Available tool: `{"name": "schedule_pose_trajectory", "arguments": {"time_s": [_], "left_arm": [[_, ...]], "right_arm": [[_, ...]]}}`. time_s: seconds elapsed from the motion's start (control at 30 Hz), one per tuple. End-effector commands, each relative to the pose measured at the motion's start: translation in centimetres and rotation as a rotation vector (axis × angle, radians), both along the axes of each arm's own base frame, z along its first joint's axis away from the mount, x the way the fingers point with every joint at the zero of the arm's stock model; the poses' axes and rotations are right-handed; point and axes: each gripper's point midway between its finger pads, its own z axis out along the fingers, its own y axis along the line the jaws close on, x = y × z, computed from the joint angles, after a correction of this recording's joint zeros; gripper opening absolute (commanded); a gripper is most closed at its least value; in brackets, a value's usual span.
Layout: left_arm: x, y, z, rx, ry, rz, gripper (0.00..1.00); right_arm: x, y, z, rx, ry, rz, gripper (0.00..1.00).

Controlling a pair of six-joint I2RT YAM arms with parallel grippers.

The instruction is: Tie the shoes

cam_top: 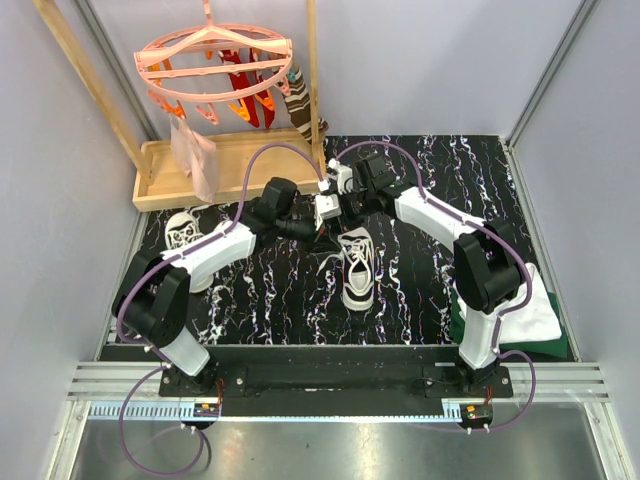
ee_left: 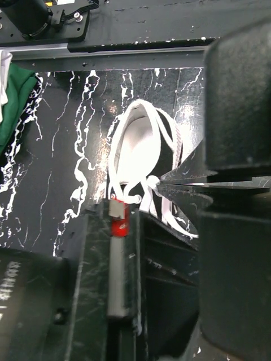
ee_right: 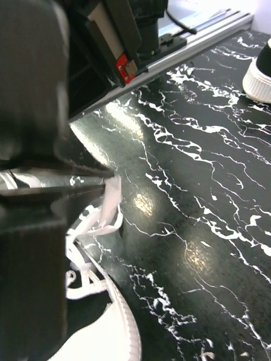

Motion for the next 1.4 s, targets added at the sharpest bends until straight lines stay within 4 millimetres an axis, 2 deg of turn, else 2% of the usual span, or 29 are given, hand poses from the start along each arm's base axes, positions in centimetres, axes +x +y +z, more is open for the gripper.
{"name": "schedule_pose_trajectory", "arguments": {"time_s": [0.0, 0.03, 0.07, 0.1, 0.27, 0.33, 0.47, 0.53, 0.67, 0.83, 0.93, 1.1, 1.37], "left_arm": [[-0.6, -0.2, 2.0, -0.049, -0.065, -0.040, 0.00], [-0.6, -0.2, 2.0, -0.051, -0.065, -0.041, 0.00], [-0.6, -0.2, 1.9, -0.048, -0.062, -0.040, 0.00], [-0.6, -0.2, 2.0, -0.051, -0.065, -0.041, 0.00], [-0.5, -0.2, 2.1, -0.052, -0.068, -0.038, 0.00], [-0.3, -0.2, 2.2, -0.051, -0.066, -0.029, 0.00], [0.6, 0.2, 2.4, -0.057, -0.066, 0.003, 0.00], [1.0, 0.1, 2.4, -0.062, -0.060, 0.011, 0.00], [1.8, -0.2, 2.8, -0.073, -0.067, 0.020, 0.00], [2.4, -0.5, 2.8, -0.074, -0.063, 0.023, 0.00], [2.6, -0.5, 2.9, -0.074, -0.058, 0.027, 0.00], [2.8, -0.4, 2.3, -0.066, -0.048, 0.034, 0.00], [2.7, -0.3, 2.3, -0.069, -0.050, 0.029, 0.00]], "right_arm": [[0.1, 0.8, 3.2, 0.064, -0.051, 0.029, 0.36], [0.1, 0.7, 3.6, 0.065, -0.058, 0.030, 0.42], [0.2, 0.5, 4.2, 0.062, -0.073, 0.020, 0.53], [0.2, 0.4, 4.5, 0.057, -0.082, 0.020, 0.56], [1.1, -0.8, 6.8, 0.064, -0.128, -0.010, 0.59], [1.8, -2.1, 7.4, 0.063, -0.125, -0.036, 0.59], [1.5, -5.0, 8.6, 0.090, -0.113, -0.049, 0.58], [0.6, -6.0, 7.6, 0.073, -0.086, -0.044, 0.60], [-2.0, -6.0, 6.6, 0.103, -0.039, 0.044, 0.70], [-2.9, -5.6, 5.7, 0.117, 0.003, 0.075, 0.71], [-3.5, -5.1, 5.1, 0.108, -0.001, 0.101, 0.70], [-4.0, -5.0, 2.9, 0.084, 0.023, 0.122, 0.65], [-4.1, -4.8, 1.7, 0.067, 0.025, 0.128, 0.57]]}}
